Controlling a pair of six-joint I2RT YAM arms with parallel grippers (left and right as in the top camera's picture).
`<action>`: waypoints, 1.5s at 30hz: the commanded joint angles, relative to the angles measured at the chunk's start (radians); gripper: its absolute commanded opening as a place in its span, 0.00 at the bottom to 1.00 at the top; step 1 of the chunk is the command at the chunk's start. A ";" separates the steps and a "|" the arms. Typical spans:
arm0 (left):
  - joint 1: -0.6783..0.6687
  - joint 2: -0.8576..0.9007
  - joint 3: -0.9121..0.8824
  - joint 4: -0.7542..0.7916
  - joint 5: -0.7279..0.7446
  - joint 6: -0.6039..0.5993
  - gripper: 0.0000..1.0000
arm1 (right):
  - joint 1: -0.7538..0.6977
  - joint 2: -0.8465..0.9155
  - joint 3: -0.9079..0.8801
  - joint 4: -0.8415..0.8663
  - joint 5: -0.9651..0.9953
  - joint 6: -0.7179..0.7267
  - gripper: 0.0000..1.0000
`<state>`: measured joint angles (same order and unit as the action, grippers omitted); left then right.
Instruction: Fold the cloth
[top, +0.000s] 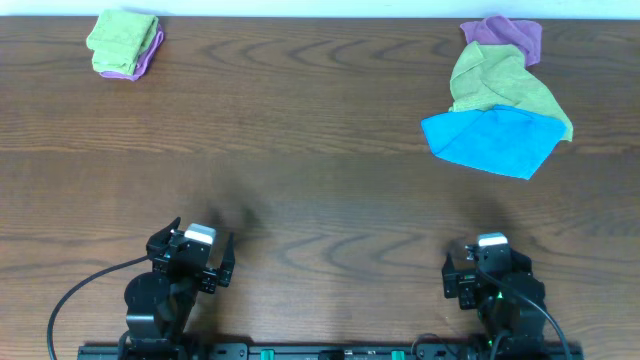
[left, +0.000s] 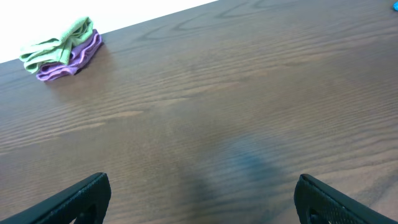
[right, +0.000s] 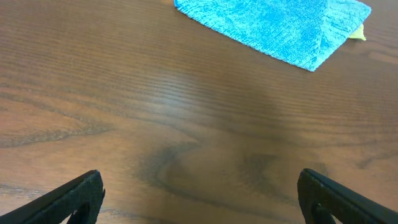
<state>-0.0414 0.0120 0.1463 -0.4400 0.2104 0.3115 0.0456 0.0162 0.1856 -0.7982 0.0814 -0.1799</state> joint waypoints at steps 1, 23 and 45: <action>-0.005 -0.008 -0.020 0.000 0.018 0.003 0.95 | 0.007 -0.011 -0.010 -0.001 -0.007 0.018 0.99; -0.005 -0.008 -0.020 0.000 0.018 0.003 0.95 | 0.007 -0.011 -0.010 -0.001 -0.007 0.018 0.99; -0.005 -0.008 -0.020 0.000 0.018 0.003 0.95 | 0.007 -0.006 -0.010 0.819 0.029 0.583 0.99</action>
<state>-0.0414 0.0109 0.1463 -0.4381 0.2108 0.3115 0.0456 0.0132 0.1699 -0.0532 0.0856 0.3035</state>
